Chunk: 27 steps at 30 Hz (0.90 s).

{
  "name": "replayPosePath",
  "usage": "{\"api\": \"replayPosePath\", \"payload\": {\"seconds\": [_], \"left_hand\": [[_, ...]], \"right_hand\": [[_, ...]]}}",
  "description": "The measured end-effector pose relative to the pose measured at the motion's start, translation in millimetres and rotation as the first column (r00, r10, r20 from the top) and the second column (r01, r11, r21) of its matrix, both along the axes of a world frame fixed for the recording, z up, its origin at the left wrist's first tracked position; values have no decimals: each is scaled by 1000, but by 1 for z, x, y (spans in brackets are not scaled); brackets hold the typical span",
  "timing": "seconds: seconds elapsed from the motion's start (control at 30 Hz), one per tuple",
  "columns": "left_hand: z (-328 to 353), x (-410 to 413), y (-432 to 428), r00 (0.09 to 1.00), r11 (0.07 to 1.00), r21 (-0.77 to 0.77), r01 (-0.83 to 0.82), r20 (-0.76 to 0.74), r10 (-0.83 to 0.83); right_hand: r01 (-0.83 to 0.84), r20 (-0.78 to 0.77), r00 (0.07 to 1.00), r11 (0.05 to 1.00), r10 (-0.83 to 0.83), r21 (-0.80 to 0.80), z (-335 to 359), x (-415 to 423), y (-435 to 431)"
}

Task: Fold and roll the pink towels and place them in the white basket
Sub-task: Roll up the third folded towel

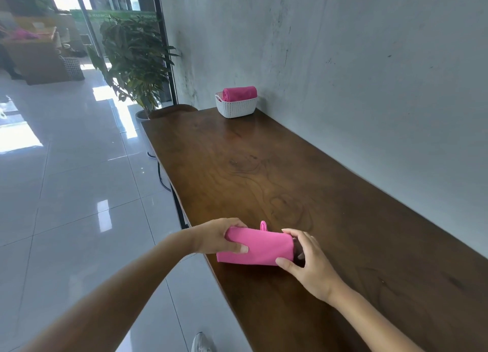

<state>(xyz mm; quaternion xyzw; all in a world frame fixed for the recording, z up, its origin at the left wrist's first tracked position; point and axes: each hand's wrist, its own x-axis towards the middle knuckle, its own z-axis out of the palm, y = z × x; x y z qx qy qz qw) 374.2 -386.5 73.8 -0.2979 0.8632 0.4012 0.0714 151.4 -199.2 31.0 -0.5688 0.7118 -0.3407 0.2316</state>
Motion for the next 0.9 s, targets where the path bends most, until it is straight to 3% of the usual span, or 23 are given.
{"api": "replayPosePath", "payload": {"seconds": [0.07, 0.17, 0.23, 0.4, 0.7, 0.8, 0.9], "left_hand": [[1, -2, 4, 999, 985, -168, -34, 11, 36], [3, -5, 18, 992, 838, -538, -88, -123, 25], [4, -10, 31, 977, 781, -616, -102, -208, -37], [-13, -23, 51, 979, 764, -642, -69, -190, -71], [-27, -37, 45, 994, 667, -741, -78, -112, -9], [-19, -33, 39, 985, 693, -709, -129, -172, 7], [-4, -25, 36, 969, 783, -594, -184, -245, 41]], "right_hand": [[10, 30, 999, 999, -11, 31, 2, -4, -7], [25, 117, 993, 996, -34, 81, 5, -7, -20], [33, 190, 980, 996, -49, 88, 9, -7, -29], [84, 301, 946, 988, -121, 131, 24, 0, -44], [197, 258, 929, 945, -265, 260, 41, 11, -51], [157, 303, 925, 956, -230, 248, 56, 13, -49], [138, 344, 917, 971, -200, 196, 77, 19, -45]]}}
